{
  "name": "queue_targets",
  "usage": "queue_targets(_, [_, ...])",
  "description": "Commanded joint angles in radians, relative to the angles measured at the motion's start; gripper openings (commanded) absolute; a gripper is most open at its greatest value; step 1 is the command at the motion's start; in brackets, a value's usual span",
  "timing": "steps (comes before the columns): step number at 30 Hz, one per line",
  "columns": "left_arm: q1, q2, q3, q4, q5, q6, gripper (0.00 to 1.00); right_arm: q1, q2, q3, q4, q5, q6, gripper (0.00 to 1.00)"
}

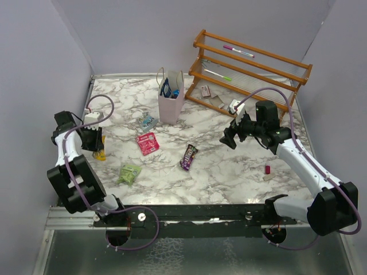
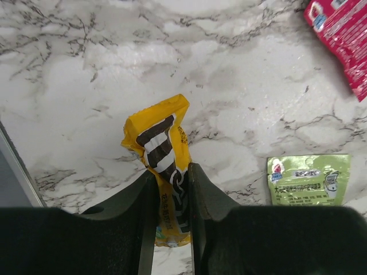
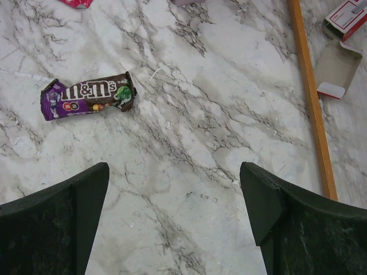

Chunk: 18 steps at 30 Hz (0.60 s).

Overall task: Place the snacks into the paper bag
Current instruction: Pick up the snack from the corner of the board.

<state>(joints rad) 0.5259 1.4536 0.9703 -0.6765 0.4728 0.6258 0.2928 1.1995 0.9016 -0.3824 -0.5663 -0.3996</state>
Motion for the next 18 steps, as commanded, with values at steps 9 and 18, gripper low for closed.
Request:
queue_targets(9, [-0.177,-0.138,0.175,-0.065,0.106,-0.153,0.21,-0.004,-0.023,-0.003,0.005,0.015,-0.02,0.97])
queue_targets(18, [-0.396,-0.115,0.366,-0.04,0.087,-0.301,0.2,-0.004,-0.032,0.0,0.004,0.012,-0.018,0.97])
